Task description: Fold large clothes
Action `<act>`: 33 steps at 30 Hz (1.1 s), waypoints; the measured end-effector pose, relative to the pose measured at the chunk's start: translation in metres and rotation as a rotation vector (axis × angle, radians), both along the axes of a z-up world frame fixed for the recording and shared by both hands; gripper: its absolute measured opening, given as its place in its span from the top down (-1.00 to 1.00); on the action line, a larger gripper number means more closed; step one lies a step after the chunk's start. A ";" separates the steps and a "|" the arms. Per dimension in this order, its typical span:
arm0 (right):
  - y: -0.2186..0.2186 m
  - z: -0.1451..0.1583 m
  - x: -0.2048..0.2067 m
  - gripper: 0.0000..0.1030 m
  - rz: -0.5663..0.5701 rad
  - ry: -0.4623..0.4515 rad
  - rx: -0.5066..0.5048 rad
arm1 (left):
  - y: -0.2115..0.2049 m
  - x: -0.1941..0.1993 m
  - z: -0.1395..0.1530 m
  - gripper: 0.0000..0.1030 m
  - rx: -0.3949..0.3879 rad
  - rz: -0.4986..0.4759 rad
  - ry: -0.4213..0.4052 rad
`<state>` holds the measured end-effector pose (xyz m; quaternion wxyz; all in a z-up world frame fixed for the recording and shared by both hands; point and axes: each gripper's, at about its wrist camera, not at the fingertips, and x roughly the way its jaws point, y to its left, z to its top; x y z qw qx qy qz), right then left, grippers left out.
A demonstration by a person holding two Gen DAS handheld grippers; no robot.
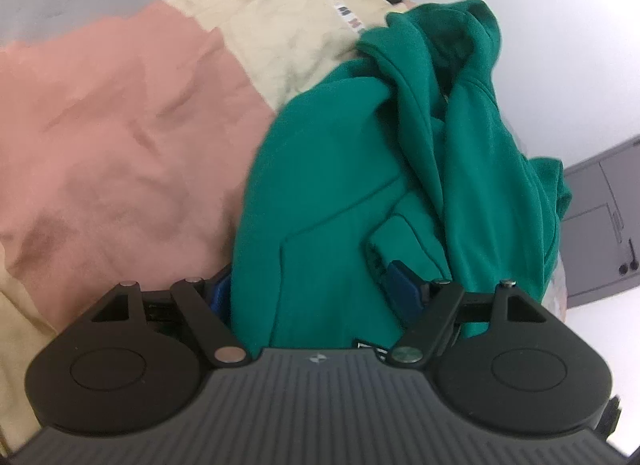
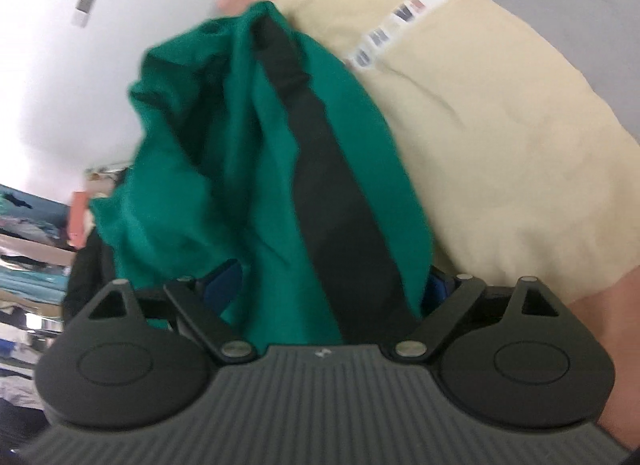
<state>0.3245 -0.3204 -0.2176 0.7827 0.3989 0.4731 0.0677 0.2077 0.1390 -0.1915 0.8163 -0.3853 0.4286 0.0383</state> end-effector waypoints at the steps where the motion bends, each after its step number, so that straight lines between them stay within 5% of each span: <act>1: 0.005 0.000 0.000 -0.68 0.013 0.001 -0.044 | -0.004 -0.001 0.001 -0.53 0.013 -0.011 -0.002; 5: 0.038 0.004 0.003 -0.67 0.135 -0.022 -0.268 | -0.023 -0.006 0.003 -0.38 0.170 -0.030 0.007; 8: 0.042 0.005 0.000 -0.04 0.138 -0.021 -0.340 | -0.029 -0.011 0.004 0.23 0.256 -0.040 0.030; 9: 0.034 0.007 -0.002 0.35 0.100 -0.023 -0.310 | -0.026 -0.009 0.004 0.43 0.263 -0.041 0.028; 11: 0.019 0.007 -0.005 0.64 0.039 -0.021 -0.237 | -0.023 -0.013 0.009 0.63 0.229 -0.036 -0.017; 21: -0.036 0.050 -0.036 0.75 -0.061 -0.209 0.359 | 0.000 -0.060 0.071 0.85 -0.115 0.009 -0.273; 33: -0.064 0.107 -0.095 0.74 -0.026 -0.388 0.472 | 0.025 -0.150 0.112 0.85 -0.314 -0.004 -0.369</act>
